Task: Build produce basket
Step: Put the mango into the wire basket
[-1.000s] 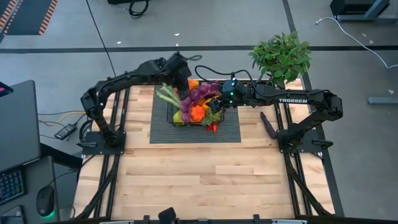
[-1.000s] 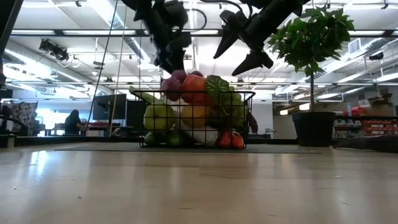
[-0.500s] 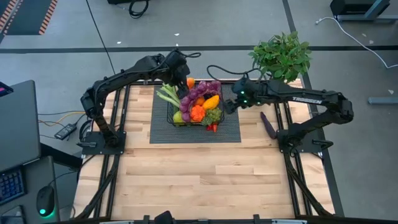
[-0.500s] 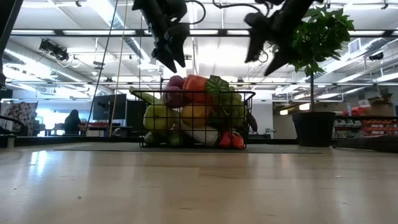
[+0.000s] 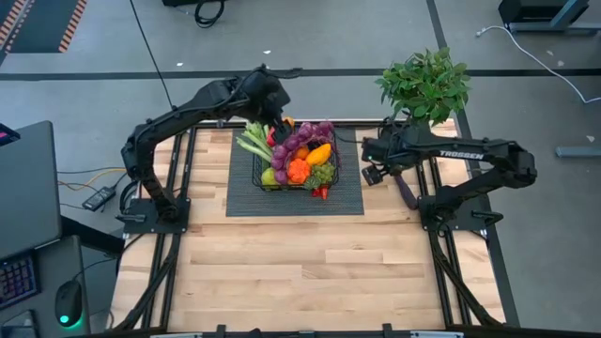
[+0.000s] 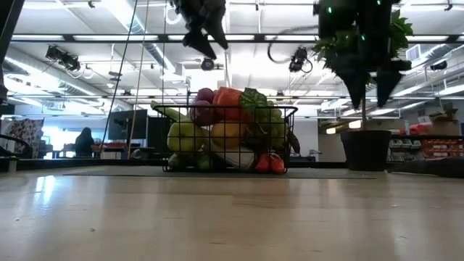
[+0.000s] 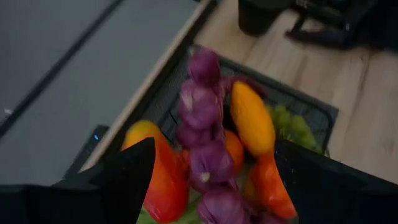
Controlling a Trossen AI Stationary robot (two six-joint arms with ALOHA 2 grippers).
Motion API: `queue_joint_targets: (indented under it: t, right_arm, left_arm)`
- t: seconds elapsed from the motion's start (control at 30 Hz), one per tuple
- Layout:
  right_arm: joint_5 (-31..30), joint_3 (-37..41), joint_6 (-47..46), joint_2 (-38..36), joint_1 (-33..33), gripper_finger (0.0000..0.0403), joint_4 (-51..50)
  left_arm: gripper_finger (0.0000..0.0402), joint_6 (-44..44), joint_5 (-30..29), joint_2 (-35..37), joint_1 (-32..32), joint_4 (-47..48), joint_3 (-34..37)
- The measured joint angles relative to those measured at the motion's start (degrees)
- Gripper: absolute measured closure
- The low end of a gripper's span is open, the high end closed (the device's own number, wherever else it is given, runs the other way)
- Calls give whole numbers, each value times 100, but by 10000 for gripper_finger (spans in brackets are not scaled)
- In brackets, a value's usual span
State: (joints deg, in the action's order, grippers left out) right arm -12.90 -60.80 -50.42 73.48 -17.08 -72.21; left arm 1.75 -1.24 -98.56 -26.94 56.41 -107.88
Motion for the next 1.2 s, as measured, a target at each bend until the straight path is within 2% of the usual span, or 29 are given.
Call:
queue_joint_targets:
  t: [0.07,0.2,0.27,0.5,0.57,0.63,0.77,1.0,1.2]
  right_arm:
    - [65,309,-159,1,-30,47,41]
    - [336,922,-461,1,-40,47,147]
    - [531,1186,-560,1,-38,47,343]
    - [939,1653,-1046,1,14,47,692]
    - [958,1655,-1060,1,49,47,714]
    - [959,1655,-1060,-1,61,47,691]
    - [955,1655,-1129,-16,61,47,580]
    - [844,1655,-1138,-16,61,47,317]
    - [787,1655,-1126,-16,61,47,248]
  left_arm:
    - [67,-78,-228,2,15,-14,-140]
    - [67,-500,-1171,2,-109,-162,-197]
    - [67,-523,-1348,5,-262,-477,-49]
    - [67,-434,-1279,-2,-735,-1504,977]
    - [68,-431,-1090,-4,-821,-1758,1317]
    - [68,-346,-862,-2,-868,-2060,1651]
    - [68,125,-790,-7,-809,-2373,2185]
    - [68,202,-790,-7,-609,-2562,2551]
    - [68,392,-793,-7,-488,-2289,2595]
